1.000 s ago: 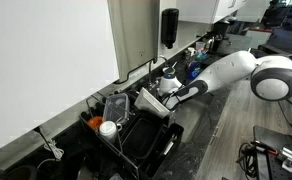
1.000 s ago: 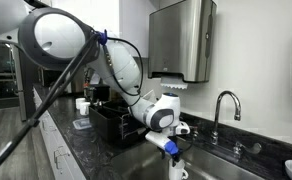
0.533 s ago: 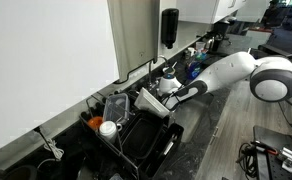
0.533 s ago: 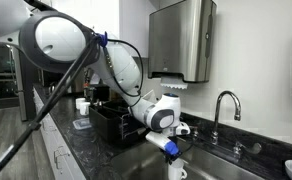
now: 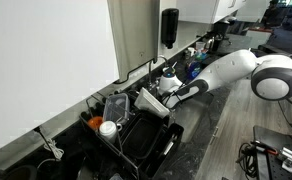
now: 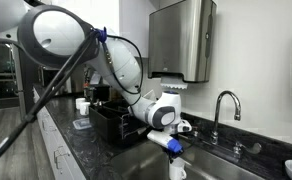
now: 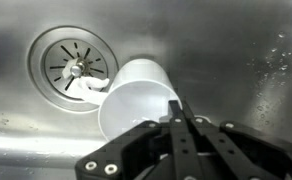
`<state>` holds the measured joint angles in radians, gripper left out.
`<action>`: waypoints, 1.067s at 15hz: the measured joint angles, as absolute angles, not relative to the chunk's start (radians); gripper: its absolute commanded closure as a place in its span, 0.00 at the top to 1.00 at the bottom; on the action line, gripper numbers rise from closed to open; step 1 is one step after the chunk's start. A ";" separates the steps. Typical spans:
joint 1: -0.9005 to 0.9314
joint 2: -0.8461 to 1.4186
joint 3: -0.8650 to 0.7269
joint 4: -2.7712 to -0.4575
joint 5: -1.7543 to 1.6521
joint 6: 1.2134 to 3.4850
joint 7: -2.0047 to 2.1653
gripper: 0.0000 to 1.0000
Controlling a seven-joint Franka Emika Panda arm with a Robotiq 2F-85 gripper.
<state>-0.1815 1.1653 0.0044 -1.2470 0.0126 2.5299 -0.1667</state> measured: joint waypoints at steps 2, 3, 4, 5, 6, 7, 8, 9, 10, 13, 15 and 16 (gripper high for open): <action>-0.181 1.125 0.002 -1.289 -0.003 2.532 -0.182 0.00; -0.181 1.097 0.001 -1.319 -0.010 2.534 -0.191 0.00; -0.181 1.066 0.001 -1.352 -0.016 2.535 -0.199 0.00; -0.181 1.030 0.000 -1.390 -0.021 2.536 -0.206 0.00; -0.181 0.994 0.000 -1.430 -0.025 2.538 -0.213 0.00; -0.181 0.956 0.000 -1.472 -0.028 2.543 -0.222 0.00; -0.182 0.918 0.000 -1.516 -0.030 2.548 -0.234 0.00; -0.181 0.878 0.000 -1.560 -0.032 2.554 -0.247 0.00; -0.181 0.839 0.000 -1.604 -0.033 2.559 -0.260 0.00; -0.182 0.718 0.000 -1.738 -0.035 2.568 -0.315 0.00; -0.182 0.639 0.002 -1.823 -0.035 2.569 -0.355 0.00; -0.182 0.602 0.003 -1.864 -0.035 2.570 -0.375 0.00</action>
<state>-0.1820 0.6018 0.0025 -1.8638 -0.0353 2.5695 -0.3745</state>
